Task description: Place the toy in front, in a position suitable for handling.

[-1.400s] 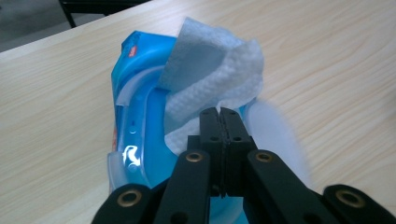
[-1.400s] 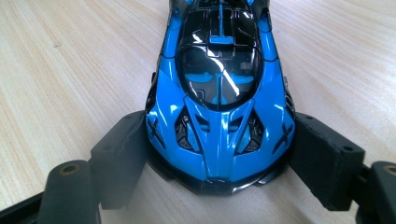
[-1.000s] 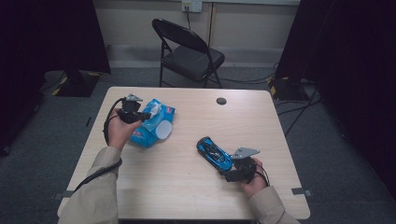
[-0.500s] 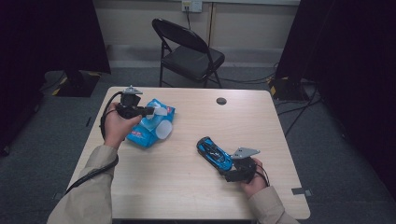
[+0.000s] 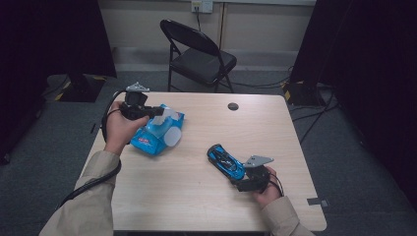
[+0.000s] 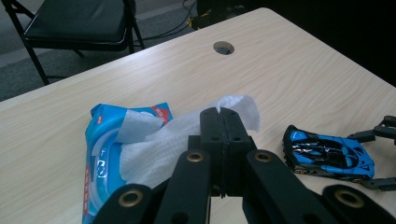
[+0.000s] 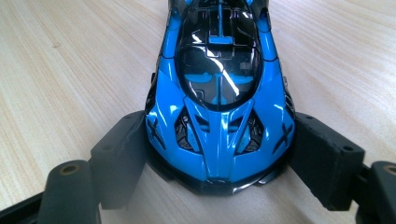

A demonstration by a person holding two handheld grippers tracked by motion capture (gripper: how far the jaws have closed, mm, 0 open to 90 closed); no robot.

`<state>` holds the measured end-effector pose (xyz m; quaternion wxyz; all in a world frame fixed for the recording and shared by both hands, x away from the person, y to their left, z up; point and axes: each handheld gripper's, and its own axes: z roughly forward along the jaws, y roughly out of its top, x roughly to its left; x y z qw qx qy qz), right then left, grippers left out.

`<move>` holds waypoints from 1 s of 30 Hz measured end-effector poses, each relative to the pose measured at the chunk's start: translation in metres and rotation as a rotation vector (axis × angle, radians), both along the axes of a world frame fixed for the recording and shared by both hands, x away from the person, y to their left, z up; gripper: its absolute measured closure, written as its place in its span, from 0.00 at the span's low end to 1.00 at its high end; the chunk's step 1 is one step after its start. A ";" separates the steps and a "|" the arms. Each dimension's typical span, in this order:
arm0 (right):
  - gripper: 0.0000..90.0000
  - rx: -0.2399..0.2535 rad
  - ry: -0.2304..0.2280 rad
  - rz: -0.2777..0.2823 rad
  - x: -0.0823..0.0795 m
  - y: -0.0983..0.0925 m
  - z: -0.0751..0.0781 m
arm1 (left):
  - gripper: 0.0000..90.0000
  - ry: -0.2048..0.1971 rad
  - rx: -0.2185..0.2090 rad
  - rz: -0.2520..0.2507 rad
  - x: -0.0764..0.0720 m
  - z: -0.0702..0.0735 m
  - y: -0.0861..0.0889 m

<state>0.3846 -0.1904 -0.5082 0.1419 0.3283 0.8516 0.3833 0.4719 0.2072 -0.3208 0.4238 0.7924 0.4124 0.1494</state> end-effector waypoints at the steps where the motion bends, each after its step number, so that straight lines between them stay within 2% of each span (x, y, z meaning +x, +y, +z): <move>1: 0.26 0.000 0.000 -0.001 0.000 0.000 0.000 | 1.00 0.000 -0.003 0.000 -0.001 0.002 0.000; 4: 0.26 0.000 0.000 -0.002 0.000 0.000 0.000 | 1.00 0.001 -0.019 -0.001 -0.003 0.007 0.002; 6: 0.26 0.000 0.000 -0.002 0.000 0.000 0.000 | 1.00 -0.004 -0.011 0.002 -0.004 0.010 0.002; 11: 0.26 0.000 0.000 -0.002 0.000 0.000 0.000 | 1.00 -0.003 -0.026 0.000 -0.007 0.016 0.006; 18: 0.26 0.000 0.000 -0.004 0.000 0.000 0.000 | 1.00 0.000 -0.020 -0.002 -0.007 0.022 0.006; 24: 0.26 -0.002 -0.001 -0.005 -0.001 0.000 0.000 | 1.00 -0.013 -0.038 -0.027 -0.011 0.031 0.001; 25: 0.26 -0.001 -0.001 -0.006 -0.001 0.000 0.000 | 1.00 -0.026 -0.046 -0.040 -0.014 0.038 -0.002; 30: 0.26 -0.001 0.000 -0.009 -0.001 0.000 0.000 | 1.00 -0.043 -0.040 -0.065 -0.017 0.048 -0.009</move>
